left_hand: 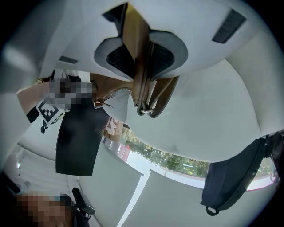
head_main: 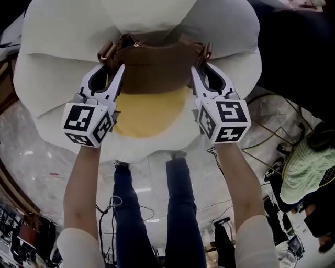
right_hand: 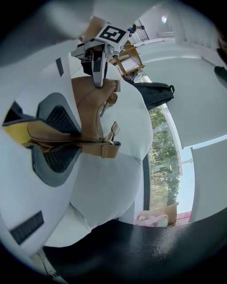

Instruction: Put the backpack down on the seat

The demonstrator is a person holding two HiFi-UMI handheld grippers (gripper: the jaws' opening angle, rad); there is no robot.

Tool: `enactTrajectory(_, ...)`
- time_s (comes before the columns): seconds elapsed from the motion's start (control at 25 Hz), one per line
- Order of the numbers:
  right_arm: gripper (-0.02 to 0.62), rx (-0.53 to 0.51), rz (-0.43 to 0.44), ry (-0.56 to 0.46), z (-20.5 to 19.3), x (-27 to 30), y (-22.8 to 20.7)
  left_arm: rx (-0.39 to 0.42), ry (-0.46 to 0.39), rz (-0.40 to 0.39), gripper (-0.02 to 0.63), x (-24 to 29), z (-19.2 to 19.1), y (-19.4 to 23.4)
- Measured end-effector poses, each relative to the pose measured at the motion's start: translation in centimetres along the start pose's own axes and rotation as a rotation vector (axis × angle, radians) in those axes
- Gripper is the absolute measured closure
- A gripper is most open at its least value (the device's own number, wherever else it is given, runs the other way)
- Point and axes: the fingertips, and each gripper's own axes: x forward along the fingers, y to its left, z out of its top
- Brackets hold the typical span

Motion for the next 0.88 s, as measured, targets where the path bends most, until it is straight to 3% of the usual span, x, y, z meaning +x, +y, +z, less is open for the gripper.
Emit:
enactTrajectory(0.48, 0.476, 0.022, -0.015, -0.02, 0.9, 3.0, -1.3, -0.066, 0.047, 0.047, 0.5, 2.7, -0.1, 2.5)
enactTrajectory(0.88, 0.476, 0.038, -0.078, -0.034, 1.7, 4.4, -1.5, -0.129, 0.044, 0.072, 0.494, 3.6, -0.1, 4.3)
